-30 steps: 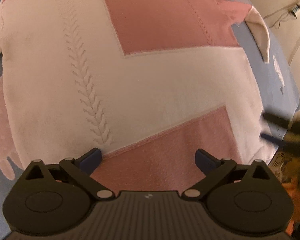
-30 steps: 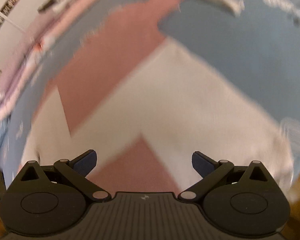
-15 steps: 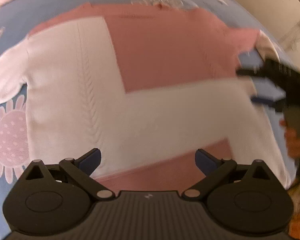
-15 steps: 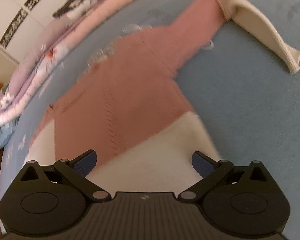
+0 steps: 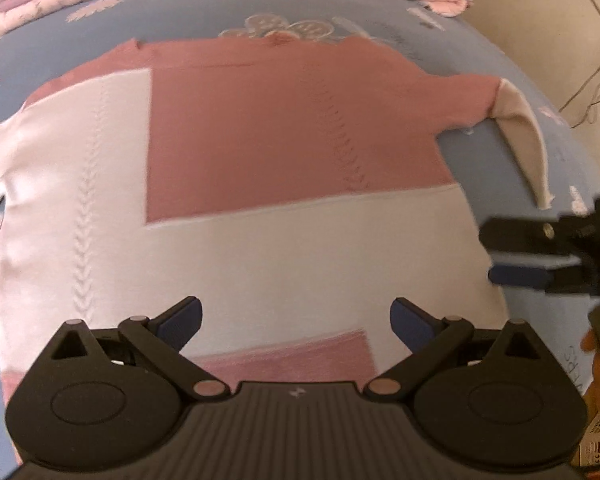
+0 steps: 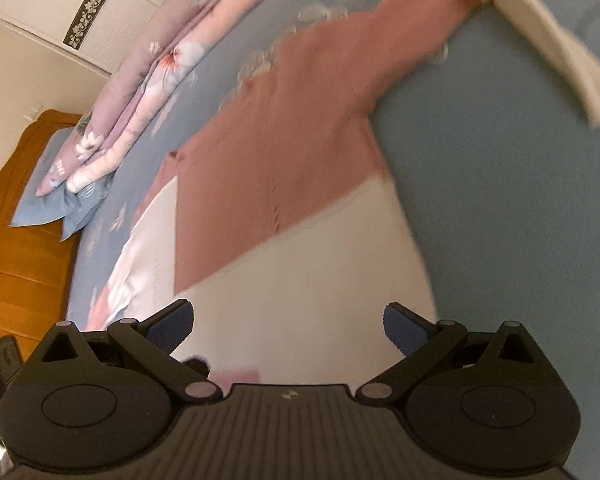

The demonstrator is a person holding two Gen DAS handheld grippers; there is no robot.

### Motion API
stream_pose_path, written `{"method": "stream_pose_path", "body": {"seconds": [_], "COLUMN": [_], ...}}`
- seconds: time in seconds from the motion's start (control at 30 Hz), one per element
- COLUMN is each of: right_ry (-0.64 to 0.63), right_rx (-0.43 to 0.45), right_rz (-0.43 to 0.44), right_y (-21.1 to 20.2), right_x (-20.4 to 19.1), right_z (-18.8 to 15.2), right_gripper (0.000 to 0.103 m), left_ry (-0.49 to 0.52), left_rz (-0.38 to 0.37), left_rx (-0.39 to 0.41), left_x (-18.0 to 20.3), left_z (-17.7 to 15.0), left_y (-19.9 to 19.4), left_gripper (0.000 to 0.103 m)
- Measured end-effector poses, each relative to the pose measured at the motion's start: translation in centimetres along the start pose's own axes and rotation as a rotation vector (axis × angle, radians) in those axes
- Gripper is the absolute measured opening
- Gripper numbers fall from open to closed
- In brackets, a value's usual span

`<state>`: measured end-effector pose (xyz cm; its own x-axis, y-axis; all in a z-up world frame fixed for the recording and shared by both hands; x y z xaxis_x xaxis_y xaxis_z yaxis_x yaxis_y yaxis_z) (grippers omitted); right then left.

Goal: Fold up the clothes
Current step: 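Lower the open right tool toward the white sleeve cuff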

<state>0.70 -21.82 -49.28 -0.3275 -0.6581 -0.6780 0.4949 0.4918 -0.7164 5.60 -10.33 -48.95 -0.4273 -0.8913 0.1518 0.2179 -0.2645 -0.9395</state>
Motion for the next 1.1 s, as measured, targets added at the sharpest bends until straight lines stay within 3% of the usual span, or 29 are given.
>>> {"method": "stream_pose_path", "body": {"seconds": [0.1, 0.27, 0.47, 0.6, 0.67, 0.83, 0.97, 1.1], "right_ry": [0.059, 0.081, 0.087, 0.156, 0.184, 0.199, 0.225, 0.193], "right_rx": [-0.065, -0.08, -0.051, -0.071, -0.063, -0.11, -0.045, 0.051], "right_rz": [-0.027, -0.071, -0.058, -0.127, -0.122, -0.211, -0.198, -0.148], "right_y": [1.1, -1.0, -1.2, -0.3, -0.9, -2.1, -2.4, -0.3], "right_x": [1.5, 2.5, 0.1, 1.8, 2.5, 3.0, 1.8, 0.1], "right_z": [-1.9, -4.3, -4.0, -5.6, -6.7, -9.4, -8.5, -4.6], "right_gripper": [0.103, 0.103, 0.103, 0.103, 0.103, 0.103, 0.103, 0.103], "left_ry": [-0.028, -0.034, -0.015, 0.0, 0.011, 0.008, 0.021, 0.034], "left_rz": [-0.011, -0.032, -0.072, -0.104, -0.103, -0.12, -0.136, -0.138], "left_rx": [-0.036, -0.054, -0.04, -0.045, -0.05, -0.066, -0.057, -0.058], "left_x": [-0.4, -0.8, -0.5, -0.7, -1.1, -1.9, -1.9, -1.9], "left_z": [-0.3, 0.4, 1.4, 1.6, 1.6, 1.7, 2.2, 2.4], "left_y": [0.3, 0.2, 0.2, 0.1, 0.3, 0.5, 0.4, 0.6], "left_gripper": [0.1, 0.1, 0.1, 0.1, 0.1, 0.1, 0.1, 0.1]}}
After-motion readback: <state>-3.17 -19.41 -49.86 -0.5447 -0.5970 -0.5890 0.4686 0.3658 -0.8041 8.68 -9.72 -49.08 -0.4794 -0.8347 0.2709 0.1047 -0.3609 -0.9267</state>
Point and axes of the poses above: each gripper's, at about its wrist camera, not at the fingertips, and y roughly the way its jaws point, x to its right, z to its top, the point moved 10 cm from there along y, roughly the way its jaws point, and after that the axes turned 8 degrees about -x, right-handed, at the moved point
